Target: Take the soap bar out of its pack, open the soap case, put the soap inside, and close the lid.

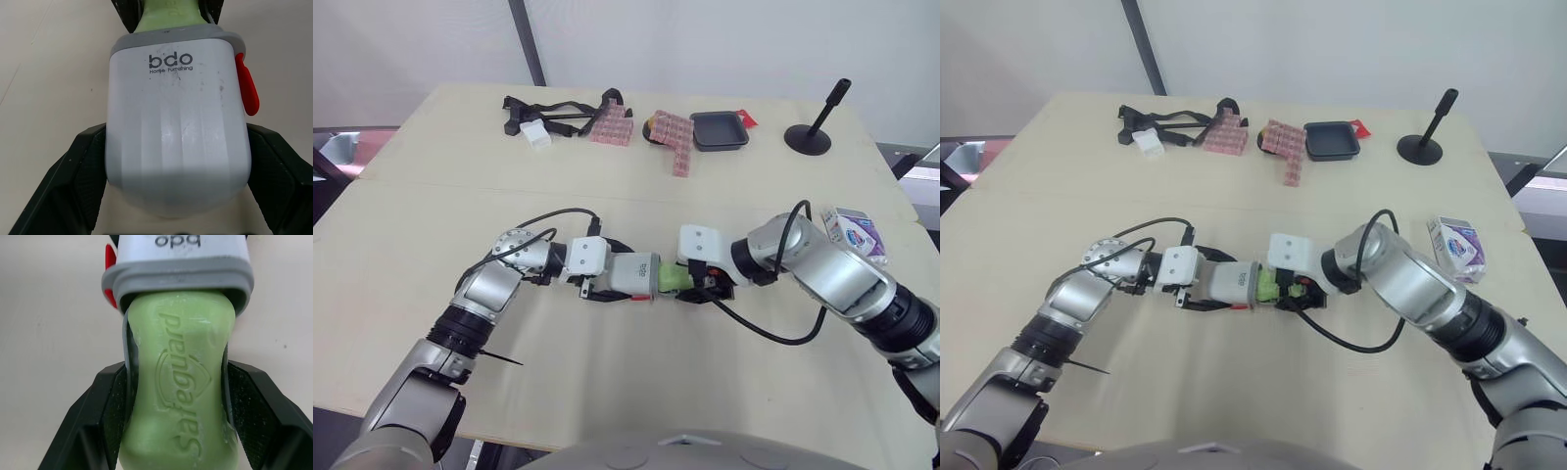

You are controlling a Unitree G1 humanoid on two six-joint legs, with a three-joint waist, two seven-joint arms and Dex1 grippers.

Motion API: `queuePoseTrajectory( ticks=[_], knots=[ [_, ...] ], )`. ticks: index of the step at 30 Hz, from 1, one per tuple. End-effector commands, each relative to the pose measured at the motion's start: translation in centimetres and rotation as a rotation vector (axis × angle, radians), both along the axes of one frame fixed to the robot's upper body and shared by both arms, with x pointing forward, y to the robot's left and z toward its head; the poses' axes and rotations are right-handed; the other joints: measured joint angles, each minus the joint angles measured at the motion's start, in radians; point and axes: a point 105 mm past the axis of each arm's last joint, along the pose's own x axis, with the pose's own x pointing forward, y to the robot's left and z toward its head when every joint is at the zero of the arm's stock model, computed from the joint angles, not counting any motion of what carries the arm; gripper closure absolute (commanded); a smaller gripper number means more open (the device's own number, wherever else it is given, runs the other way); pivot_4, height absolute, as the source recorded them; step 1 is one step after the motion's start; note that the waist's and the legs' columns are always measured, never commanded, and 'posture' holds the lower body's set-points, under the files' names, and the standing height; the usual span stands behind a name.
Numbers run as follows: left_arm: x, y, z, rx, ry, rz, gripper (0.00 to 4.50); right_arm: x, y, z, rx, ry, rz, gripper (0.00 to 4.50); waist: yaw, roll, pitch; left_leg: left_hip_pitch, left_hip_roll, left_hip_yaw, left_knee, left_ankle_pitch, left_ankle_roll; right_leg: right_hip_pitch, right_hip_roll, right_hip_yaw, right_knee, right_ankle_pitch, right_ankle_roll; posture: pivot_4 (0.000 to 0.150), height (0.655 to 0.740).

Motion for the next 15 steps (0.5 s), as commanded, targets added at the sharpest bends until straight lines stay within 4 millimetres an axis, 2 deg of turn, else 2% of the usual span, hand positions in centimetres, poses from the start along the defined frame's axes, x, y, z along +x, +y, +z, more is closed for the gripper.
queuePoseTrajectory(
  ticks=[1, 15],
  knots=[
    [-0.1, -0.5, 1.1, -0.03, -0.042, -0.018, 1.05, 0.3, 0.4, 0.6, -0.01, -0.036, 0.016, 1.97, 0.0, 0.0, 0.0, 0.0, 0.0, 0.0, 0.0, 0.0, 0.0, 0.0, 0.0, 0.0, 0.0, 0.0, 0.0, 0.15, 0.74],
    [-0.4, -1.6, 0.9, -0.051, -0.046, -0.023, 1.05, 0.2, 1.0, 0.9, -0.02, -0.044, 0.017, 1.97, 0.0, 0.0, 0.0, 0.0, 0.0, 0.0, 0.0, 0.0, 0.0, 0.0, 0.0, 0.0, 0.0, 0.0, 0.0, 0.15, 0.74]
  ],
)
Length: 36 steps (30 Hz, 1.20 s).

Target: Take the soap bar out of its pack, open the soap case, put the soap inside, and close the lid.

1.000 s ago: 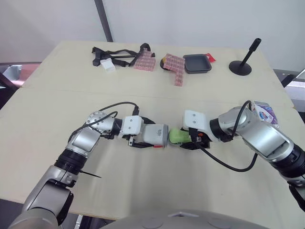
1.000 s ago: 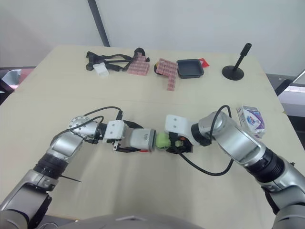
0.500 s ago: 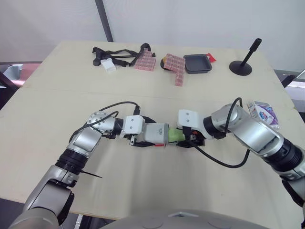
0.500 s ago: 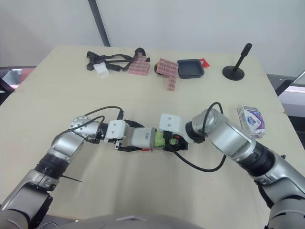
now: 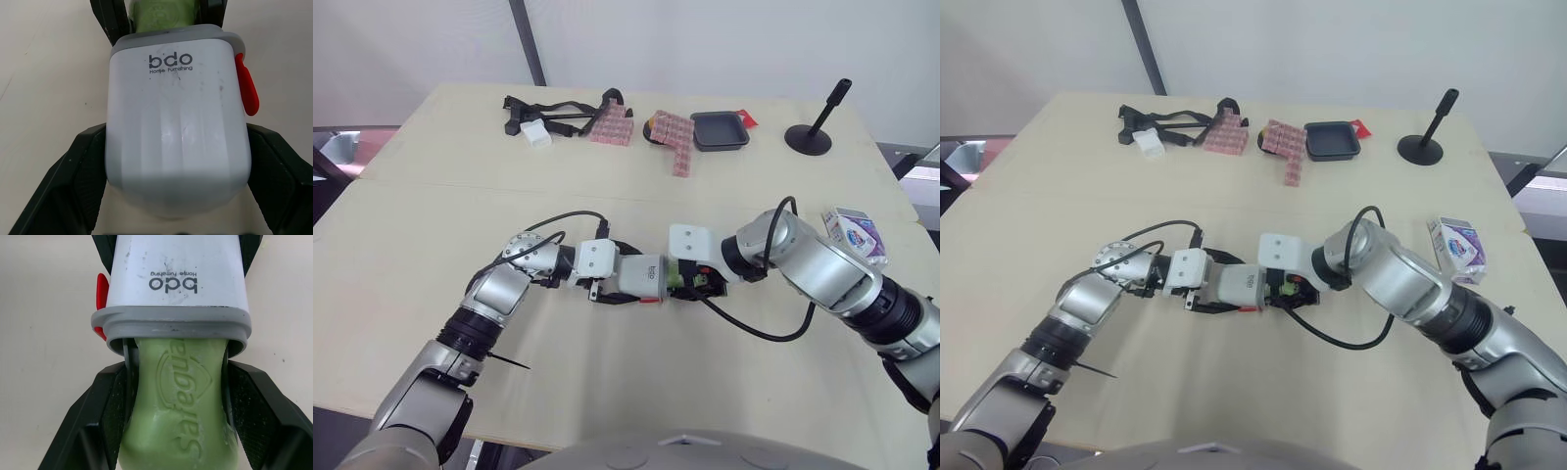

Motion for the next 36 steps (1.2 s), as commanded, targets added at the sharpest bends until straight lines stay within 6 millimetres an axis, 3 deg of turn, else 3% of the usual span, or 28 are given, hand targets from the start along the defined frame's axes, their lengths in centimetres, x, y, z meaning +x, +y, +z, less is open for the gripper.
queuePoseTrajectory(
  ticks=[1, 5, 6, 10, 22, 30, 36],
  knots=[
    [-0.1, -0.5, 1.2, -0.033, -0.058, -0.018, 1.05, 0.1, 0.3, 1.1, 0.015, -0.035, 0.007, 1.97, 0.0, 0.0, 0.0, 0.0, 0.0, 0.0, 0.0, 0.0, 0.0, 0.0, 0.0, 0.0, 0.0, 0.0, 0.0, 0.15, 0.74],
    [0.1, -0.5, 1.2, -0.031, -0.061, -0.009, 1.05, 0.0, 0.3, 1.1, 0.019, -0.019, 0.001, 1.97, 0.0, 0.0, 0.0, 0.0, 0.0, 0.0, 0.0, 0.0, 0.0, 0.0, 0.0, 0.0, 0.0, 0.0, 0.0, 0.15, 0.74],
    [0.2, -0.5, 1.2, -0.03, -0.062, -0.007, 1.05, 0.0, 0.3, 1.1, 0.021, -0.012, -0.005, 1.17, 0.0, 0.0, 0.0, 0.0, 0.0, 0.0, 0.0, 0.0, 0.0, 0.0, 0.0, 0.0, 0.0, 0.0, 0.0, 0.15, 0.74],
    [0.3, -0.5, 1.1, -0.028, -0.062, -0.002, 1.05, 0.1, 0.2, 1.4, 0.028, -0.009, -0.013, 0.03, 0.0, 0.0, 0.0, 0.0, 0.0, 0.0, 0.0, 0.0, 0.0, 0.0, 0.0, 0.0, 0.0, 0.0, 0.0, 0.15, 0.74],
    [0.3, -0.6, 0.9, -0.025, -0.059, -0.006, 1.05, -0.1, -2.0, 1.6, 0.022, 0.0, -0.064, 0.03, 0.003, 0.0, 0.0, 0.0, 0.0, 0.0, 0.0, 0.0, 0.0, 0.0, 0.0, 0.0, 0.0, 0.0, 0.0, 0.15, 0.74],
    [0.4, -0.6, 0.7, -0.02, -0.054, -0.005, 1.05, -2.2, -5.2, 2.1, -0.013, 0.085, -0.109, 0.03, 0.003, 0.0, 0.0, 0.0, 0.0, 0.0, 0.0, 0.0, 0.0, 0.0, 0.0, 0.001, 0.0, 0.0, 0.0, 0.15, 0.74],
    [0.2, -0.5, 0.6, -0.018, -0.05, -0.007, 1.05, -1.0, -8.0, 1.9, -0.043, 0.029, -0.212, 0.03, 0.002, 0.0, 0.0, -0.001, 0.001, 0.001, 0.0, 0.0, 0.0, 0.0, 0.0, 0.002, -0.004, 0.0, 0.0, 0.15, 0.74]
  ],
)
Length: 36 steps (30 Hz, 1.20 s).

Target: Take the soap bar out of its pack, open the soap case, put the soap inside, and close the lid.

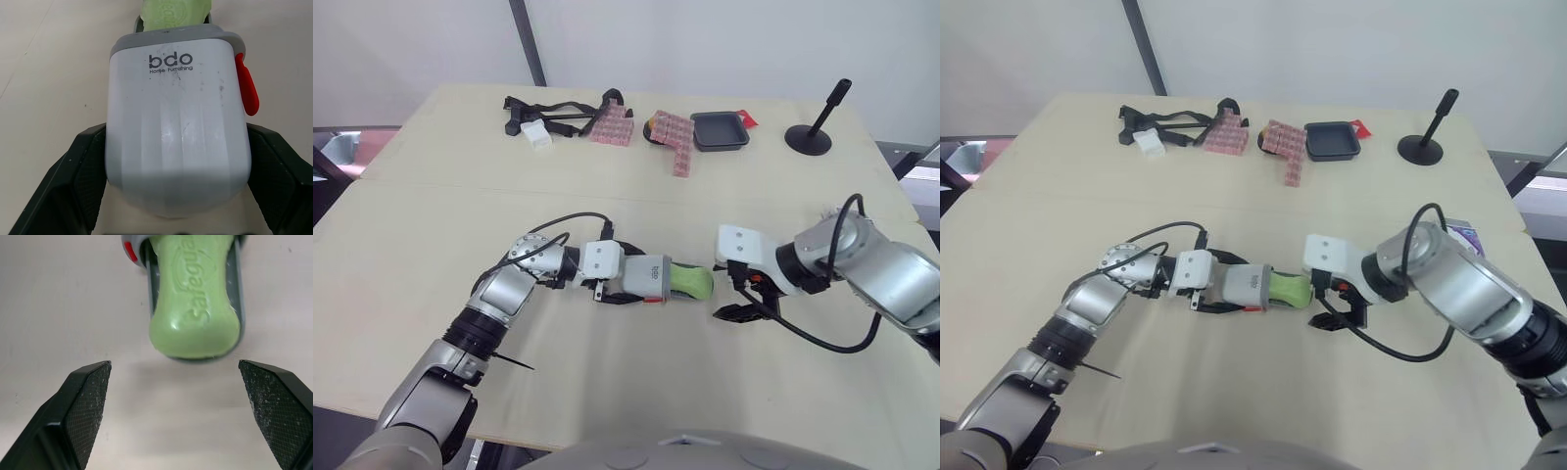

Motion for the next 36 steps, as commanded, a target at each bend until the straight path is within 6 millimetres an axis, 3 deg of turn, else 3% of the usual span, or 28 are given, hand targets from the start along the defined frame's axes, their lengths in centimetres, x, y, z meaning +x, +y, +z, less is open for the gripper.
queuePoseTrajectory(
  ticks=[1, 8, 14, 26, 36],
  knots=[
    [0.0, 0.0, 0.9, -0.021, -0.038, -0.01, 1.05, 1.2, -1.3, 0.5, -0.011, -0.092, -0.034, 0.27, 0.0, 0.0, 0.0, 0.0, 0.0, 0.0, 0.0, 0.0, 0.0, 0.0, 0.0, 0.0, 0.0, 0.0, 0.0, 0.15, 0.74],
    [0.0, 0.0, 0.8, -0.01, -0.042, -0.018, 1.05, 1.1, -1.2, -2.5, -0.017, -0.072, -0.032, 2.58, -0.001, 0.0, 0.0, 0.0, 0.0, 0.001, 0.0, 0.0, 0.0, 0.0, 0.0, 0.001, 0.0, 0.0, 0.0, 0.15, 0.74],
    [0.0, 0.2, 0.7, -0.001, -0.043, -0.023, 1.05, 0.2, -2.7, -4.3, -0.096, -0.033, -0.029, 4.47, 0.0, 0.0, 0.0, 0.0, 0.0, 0.001, 0.0, 0.0, 0.0, 0.001, 0.0, 0.0, -0.001, 0.0, 0.0, 0.15, 0.74],
    [-0.1, 0.2, 0.7, 0.007, -0.039, -0.039, 1.05, -0.5, -1.0, -4.0, -0.027, -0.008, 0.002, 4.47, -0.002, 0.0, 0.0, 0.0, 0.0, 0.001, 0.0, 0.0, 0.0, 0.001, -0.001, 0.0, -0.001, 0.0, 0.0, 0.15, 0.74],
    [-0.1, 0.0, 0.7, 0.004, -0.036, -0.042, 1.05, 0.2, 0.9, -3.2, 0.025, -0.039, 0.027, 4.47, -0.008, 0.0, 0.0, 0.001, 0.001, 0.001, 0.0, 0.0, 0.0, 0.001, 0.0, 0.0, 0.0, 0.0, 0.0, 0.15, 0.74]
  ],
)
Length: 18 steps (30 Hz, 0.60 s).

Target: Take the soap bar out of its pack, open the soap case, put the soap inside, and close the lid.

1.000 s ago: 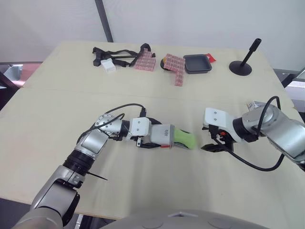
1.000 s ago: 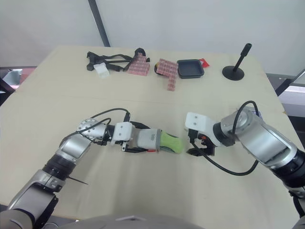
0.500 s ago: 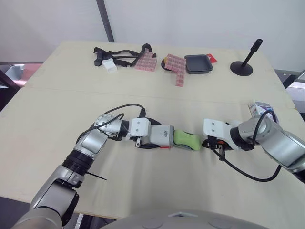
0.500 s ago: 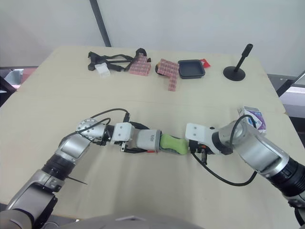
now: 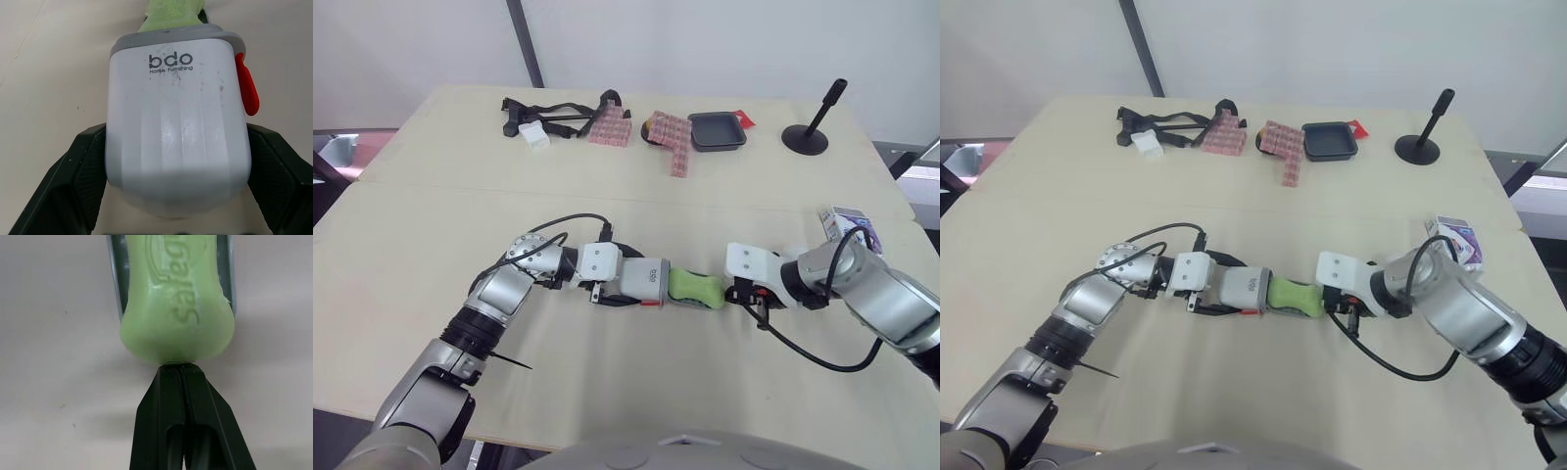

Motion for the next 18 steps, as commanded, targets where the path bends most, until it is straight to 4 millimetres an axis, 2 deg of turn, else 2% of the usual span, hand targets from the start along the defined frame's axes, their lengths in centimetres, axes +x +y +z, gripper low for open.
queuePoseTrajectory(
  ticks=[1, 10, 18],
  knots=[
    [0.1, -0.3, 0.8, -0.016, -0.034, -0.02, 1.05, 0.0, 1.6, 0.6, 0.044, -0.012, 0.046, 4.47, -0.001, 0.0, 0.0, 0.0, 0.0, 0.0, 0.0, 0.0, 0.0, 0.0, 0.0, 0.0, 0.0, 0.0, 0.0, 0.15, 0.74],
    [0.1, -0.5, 0.8, -0.019, -0.034, -0.022, 1.05, 0.8, 2.5, 1.1, 0.058, -0.04, 0.061, 4.47, 0.004, 0.0, 0.0, 0.0, 0.0, 0.0, 0.0, 0.0, 0.0, 0.0, 0.0, 0.0, 0.0, 0.0, 0.0, 0.15, 0.74],
    [0.0, -0.6, 0.8, -0.021, -0.03, -0.022, 1.05, 1.5, 3.6, 2.3, 0.088, -0.079, 0.082, 4.47, 0.003, 0.0, 0.0, 0.0, 0.0, 0.0, 0.0, 0.0, 0.0, 0.0, 0.0, 0.0, 0.001, 0.0, 0.0, 0.15, 0.74]
  ],
)
